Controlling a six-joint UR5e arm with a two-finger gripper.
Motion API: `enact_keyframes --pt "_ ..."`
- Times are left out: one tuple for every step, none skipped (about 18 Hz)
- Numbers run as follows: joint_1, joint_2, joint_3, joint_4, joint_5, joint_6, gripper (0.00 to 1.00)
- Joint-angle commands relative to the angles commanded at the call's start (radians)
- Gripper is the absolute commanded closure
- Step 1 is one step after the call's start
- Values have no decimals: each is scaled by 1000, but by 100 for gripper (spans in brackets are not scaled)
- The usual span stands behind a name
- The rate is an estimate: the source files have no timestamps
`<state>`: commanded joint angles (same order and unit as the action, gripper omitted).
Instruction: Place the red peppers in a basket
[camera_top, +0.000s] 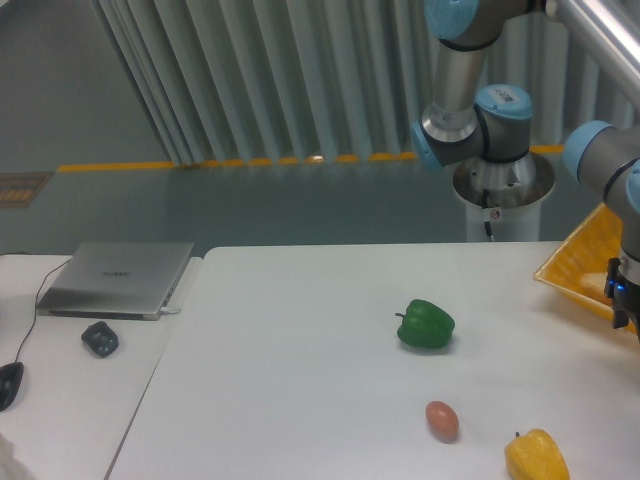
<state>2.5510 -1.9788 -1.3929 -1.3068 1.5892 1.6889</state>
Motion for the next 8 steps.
enact_keyframes --pt "2 0 9 -15 0 0 0" --pt "2 0 17 -29 0 0 0" --pt "3 -2 21 -37 0 0 0" --pt "6 -2 23 -37 0 0 0" --pt "6 -3 23 -37 0 0 0" --pt "6 -3 23 -37 0 0 0" --pt "6 -3 23 -37 0 0 0" --pt "6 -3 23 -37 -2 0 0"
